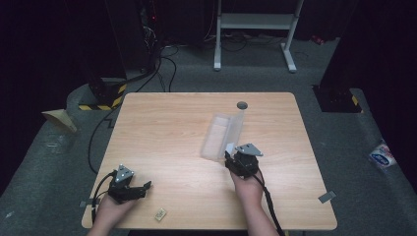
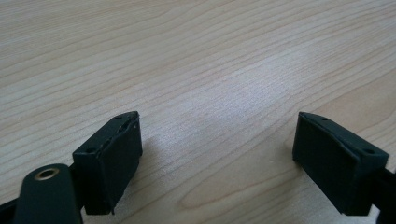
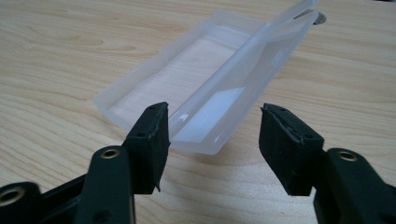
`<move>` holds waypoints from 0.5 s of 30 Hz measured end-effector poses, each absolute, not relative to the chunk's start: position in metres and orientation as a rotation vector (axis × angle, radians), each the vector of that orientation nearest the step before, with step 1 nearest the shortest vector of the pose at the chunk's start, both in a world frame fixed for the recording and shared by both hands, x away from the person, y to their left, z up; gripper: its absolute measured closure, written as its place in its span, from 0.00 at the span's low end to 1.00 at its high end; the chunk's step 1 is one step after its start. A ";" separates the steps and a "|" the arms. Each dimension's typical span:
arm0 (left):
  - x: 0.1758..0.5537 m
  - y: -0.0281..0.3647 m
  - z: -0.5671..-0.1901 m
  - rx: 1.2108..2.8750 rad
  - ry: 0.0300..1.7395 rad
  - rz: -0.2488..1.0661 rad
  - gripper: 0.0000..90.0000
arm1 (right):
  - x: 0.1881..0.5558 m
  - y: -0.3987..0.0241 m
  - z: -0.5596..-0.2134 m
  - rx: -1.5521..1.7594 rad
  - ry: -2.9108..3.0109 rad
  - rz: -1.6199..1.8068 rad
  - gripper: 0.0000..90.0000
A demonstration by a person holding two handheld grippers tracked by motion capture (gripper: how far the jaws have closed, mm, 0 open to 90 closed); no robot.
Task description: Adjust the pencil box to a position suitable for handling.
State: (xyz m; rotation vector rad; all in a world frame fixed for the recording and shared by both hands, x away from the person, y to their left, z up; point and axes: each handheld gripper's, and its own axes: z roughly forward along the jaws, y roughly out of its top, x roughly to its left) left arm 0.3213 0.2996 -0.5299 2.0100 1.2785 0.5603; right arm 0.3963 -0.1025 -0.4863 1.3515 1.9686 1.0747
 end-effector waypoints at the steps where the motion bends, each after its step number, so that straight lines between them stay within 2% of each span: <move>1: 0.321 0.300 -0.530 2.010 1.280 0.561 0.18 | 0.396 -0.102 -0.488 1.355 1.971 1.067 0.45; 4: 0.321 0.300 -0.530 2.011 1.280 0.560 0.18 | 0.395 -0.101 -0.491 1.376 1.975 1.070 0.40; 15: 0.321 0.300 -0.530 2.010 1.277 0.559 0.18 | 0.393 -0.095 -0.499 1.357 2.009 1.038 0.38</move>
